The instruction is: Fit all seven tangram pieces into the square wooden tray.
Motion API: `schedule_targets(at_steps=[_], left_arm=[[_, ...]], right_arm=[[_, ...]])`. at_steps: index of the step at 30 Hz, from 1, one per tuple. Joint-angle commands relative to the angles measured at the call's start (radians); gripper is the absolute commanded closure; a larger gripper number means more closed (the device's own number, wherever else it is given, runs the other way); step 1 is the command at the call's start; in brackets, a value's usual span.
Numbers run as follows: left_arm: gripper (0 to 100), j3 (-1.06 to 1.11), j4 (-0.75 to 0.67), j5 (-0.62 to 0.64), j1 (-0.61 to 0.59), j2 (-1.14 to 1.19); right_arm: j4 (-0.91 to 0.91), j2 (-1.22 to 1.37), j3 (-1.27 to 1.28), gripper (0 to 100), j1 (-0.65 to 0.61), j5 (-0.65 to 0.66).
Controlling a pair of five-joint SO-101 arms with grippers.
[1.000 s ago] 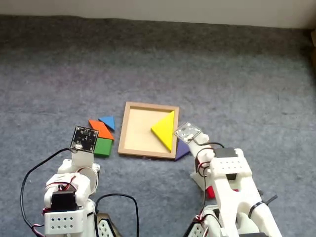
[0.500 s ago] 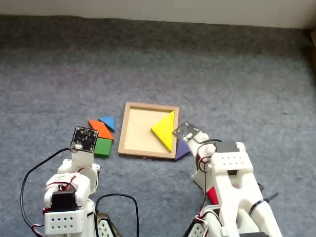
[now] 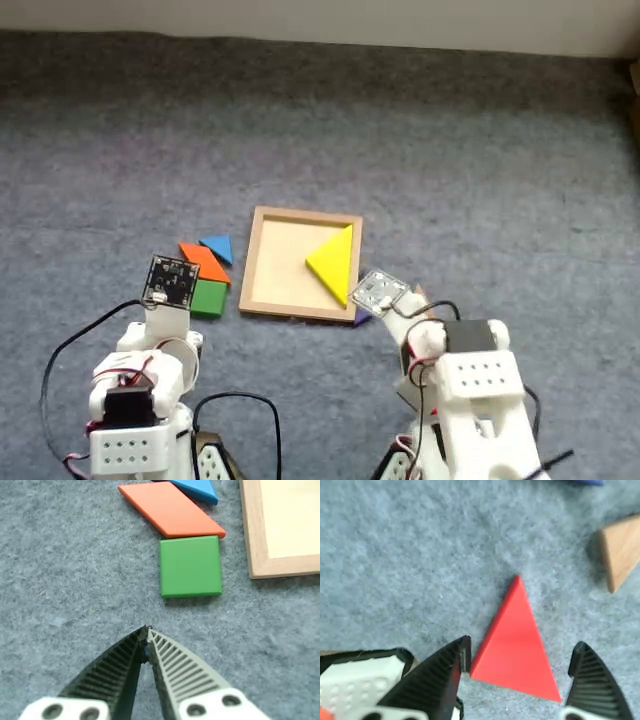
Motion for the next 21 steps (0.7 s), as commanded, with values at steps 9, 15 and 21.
schedule_targets(at_steps=[9,15,21], left_arm=[[99,0.019,0.008,-0.008,-0.002,-0.021],[99,0.019,0.008,-0.008,-0.002,-0.021],[99,0.019,0.008,-0.008,-0.002,-0.021]], right_arm=[[-0.180,0.058,0.156,69.4,0.053,0.029],[-0.295,0.266,0.148,69.5,0.054,0.025],[-0.371,0.392,0.101,82.6,0.120,0.032]])
